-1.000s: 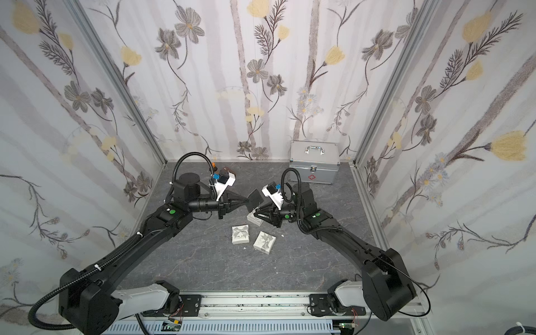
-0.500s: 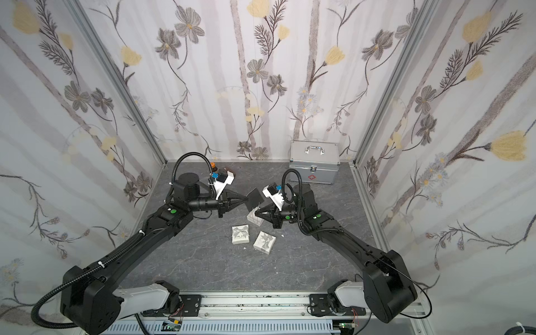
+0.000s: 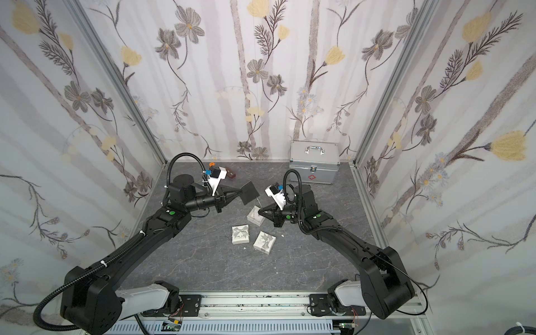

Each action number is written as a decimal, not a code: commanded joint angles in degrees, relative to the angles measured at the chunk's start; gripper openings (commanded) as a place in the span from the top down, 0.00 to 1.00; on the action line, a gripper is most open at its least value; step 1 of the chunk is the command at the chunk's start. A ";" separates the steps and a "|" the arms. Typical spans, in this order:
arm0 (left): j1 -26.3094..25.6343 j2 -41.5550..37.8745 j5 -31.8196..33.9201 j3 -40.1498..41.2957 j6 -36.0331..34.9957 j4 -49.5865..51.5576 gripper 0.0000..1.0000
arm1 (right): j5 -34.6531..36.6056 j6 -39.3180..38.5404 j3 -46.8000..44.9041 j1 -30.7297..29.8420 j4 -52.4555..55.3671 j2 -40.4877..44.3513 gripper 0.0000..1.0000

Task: Take the necklace out of the lift-off lid jewelry box
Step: Pick up the necklace from the inner lining, then place the necklace at the center of the board.

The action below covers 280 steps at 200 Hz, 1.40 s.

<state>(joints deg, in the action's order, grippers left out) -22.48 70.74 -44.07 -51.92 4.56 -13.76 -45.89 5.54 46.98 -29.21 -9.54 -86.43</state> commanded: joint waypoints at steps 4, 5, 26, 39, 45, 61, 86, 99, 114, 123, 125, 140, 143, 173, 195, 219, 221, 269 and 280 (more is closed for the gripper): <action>0.79 -0.42 5.57 1.04 3.21 -5.77 1.00 | 2.95 0.97 0.21 0.65 -2.20 -0.82 1.00; 0.83 -0.43 5.84 1.08 3.24 -5.76 1.00 | 3.02 1.05 0.21 0.69 -2.13 -0.87 1.00; 1.34 -0.69 10.96 1.81 3.72 -6.18 1.00 | 4.86 1.49 0.80 1.23 -1.29 -1.36 1.00; 1.48 -0.78 14.11 2.08 3.57 -5.56 1.00 | 8.13 1.84 1.88 1.53 0.32 -1.88 1.00; 1.47 -0.86 15.69 2.13 3.55 -5.12 1.00 | 9.90 2.01 2.60 1.76 1.37 -2.50 1.00; 1.46 -1.03 18.84 2.47 3.22 -3.98 1.00 | 16.08 2.84 5.14 2.42 4.54 -4.30 1.00; 1.47 -1.69 20.41 4.07 2.65 -3.29 1.00 | 26.67 3.36 11.71 3.17 12.18 -10.93 1.00; 1.47 -2.08 20.54 5.10 2.40 -3.37 1.00 | 29.97 3.36 15.95 3.37 15.60 -14.56 1.00; 1.47 -2.66 20.92 6.29 2.34 -3.33 1.00 | 31.80 3.35 21.54 3.47 18.72 -18.54 1.00; 1.43 -2.99 21.15 6.97 2.22 -3.20 1.00 | 32.38 3.26 25.35 3.53 20.50 -21.17 1.00; 1.46 -3.09 21.27 7.07 2.21 -3.20 1.00 | 32.54 3.25 26.25 3.50 20.92 -21.90 1.00; 1.47 -3.84 21.72 8.12 2.07 -3.20 1.00 | 33.31 2.87 33.97 3.51 24.79 -26.79 1.00; 1.45 -3.95 21.75 8.36 2.06 -3.13 1.00 | 33.40 2.86 35.61 3.48 25.62 -27.68 1.00; 1.47 -5.64 22.39 9.78 1.71 -2.68 1.00 | 32.29 2.63 48.64 3.47 30.89 -34.96 1.00; 1.47 -6.81 22.98 10.34 0.76 -1.81 1.00 | 31.94 2.97 53.48 3.50 32.27 -37.76 1.00; 1.43 -7.55 23.26 10.87 0.13 -1.02 1.00 | 32.96 3.70 53.73 3.96 32.98 -38.95 1.00; 1.46 -7.61 23.27 10.87 0.04 -1.01 1.00 | 32.95 3.76 53.56 4.05 33.07 -39.04 1.00; 1.47 -7.55 23.12 11.66 -0.17 -1.01 1.00 | 34.40 5.79 44.07 5.95 32.59 -39.34 0.97; 1.47 -7.52 23.08 11.73 -0.26 -0.98 1.00 | 35.26 6.05 41.47 6.17 32.19 -38.76 0.96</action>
<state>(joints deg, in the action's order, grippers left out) -21.10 63.35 -21.08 -40.38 4.89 -14.20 -12.73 10.48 92.12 -23.40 22.72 -125.64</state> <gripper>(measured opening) 0.051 0.049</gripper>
